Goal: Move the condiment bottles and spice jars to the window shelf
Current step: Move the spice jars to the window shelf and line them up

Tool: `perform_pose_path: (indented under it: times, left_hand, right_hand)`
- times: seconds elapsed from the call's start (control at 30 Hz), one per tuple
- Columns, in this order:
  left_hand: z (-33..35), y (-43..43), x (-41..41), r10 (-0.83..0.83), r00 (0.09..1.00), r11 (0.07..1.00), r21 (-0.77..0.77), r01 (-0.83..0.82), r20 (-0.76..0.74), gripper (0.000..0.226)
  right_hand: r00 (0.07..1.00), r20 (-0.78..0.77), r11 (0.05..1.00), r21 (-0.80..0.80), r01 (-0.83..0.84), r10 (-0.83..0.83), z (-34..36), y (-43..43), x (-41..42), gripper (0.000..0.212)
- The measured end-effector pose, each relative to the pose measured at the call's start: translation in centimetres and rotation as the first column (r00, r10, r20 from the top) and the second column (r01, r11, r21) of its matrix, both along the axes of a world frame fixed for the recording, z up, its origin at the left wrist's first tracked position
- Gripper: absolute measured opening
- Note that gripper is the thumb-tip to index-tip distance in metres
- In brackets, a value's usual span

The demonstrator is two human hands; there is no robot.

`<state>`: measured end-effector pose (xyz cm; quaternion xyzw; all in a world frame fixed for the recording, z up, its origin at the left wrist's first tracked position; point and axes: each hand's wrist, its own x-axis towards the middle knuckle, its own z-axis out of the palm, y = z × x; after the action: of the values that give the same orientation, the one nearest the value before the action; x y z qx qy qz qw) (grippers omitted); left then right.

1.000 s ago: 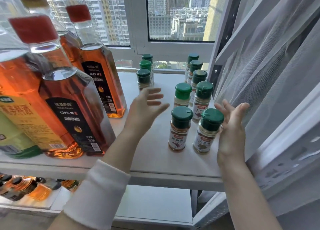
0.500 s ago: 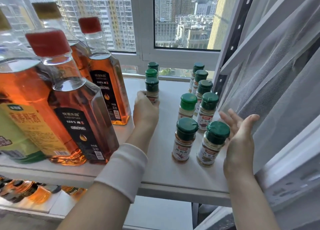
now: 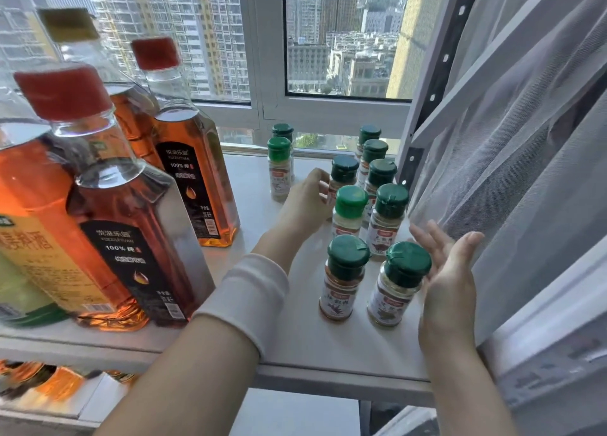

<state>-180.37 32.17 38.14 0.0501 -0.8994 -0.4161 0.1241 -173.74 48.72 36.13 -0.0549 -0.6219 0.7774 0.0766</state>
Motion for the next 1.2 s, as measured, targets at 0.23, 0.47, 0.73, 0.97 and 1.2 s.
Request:
perform_pose_path:
  times: [0.23, 0.47, 0.73, 0.97, 1.2]
  left_hand:
    - [-0.5, -1.0, 0.8, -0.068, 0.997, 0.996, 0.054, 0.066, 0.025, 0.056]
    - [-1.0, -3.5, 1.8, 0.478, 0.864, 0.832, 0.397, -0.388, -0.156, 0.045]
    - [-0.9, -4.2, -1.4, 0.381, 0.924, 0.7, 0.66, -0.273, -0.022, 0.046]
    - [-0.9, -2.2, -1.7, 0.2, 0.978, 0.755, 0.645, -0.121, -0.052, 0.058]
    - [-1.1, -0.5, -2.2, 0.07, 0.997, 0.707, 0.707, -0.028, -0.03, 0.104]
  right_hand:
    - [1.0, -0.012, 1.0, 0.016, -0.004, 0.004, 0.3, -0.1, 0.2, 0.06]
    - [1.0, -0.021, 1.0, 0.008, 0.006, -0.006, 0.5, -0.2, 0.0, 0.064]
    - [0.999, -0.044, 0.999, -0.045, -0.01, 0.008, 0.3, -0.1, -0.5, 0.081]
    - [0.999, -0.044, 0.996, -0.085, -0.01, 0.006, 0.0, 0.0, -0.8, 0.085]
    - [0.999, -0.039, 0.994, -0.108, 0.0, -0.004, -0.1, -0.1, -0.9, 0.086]
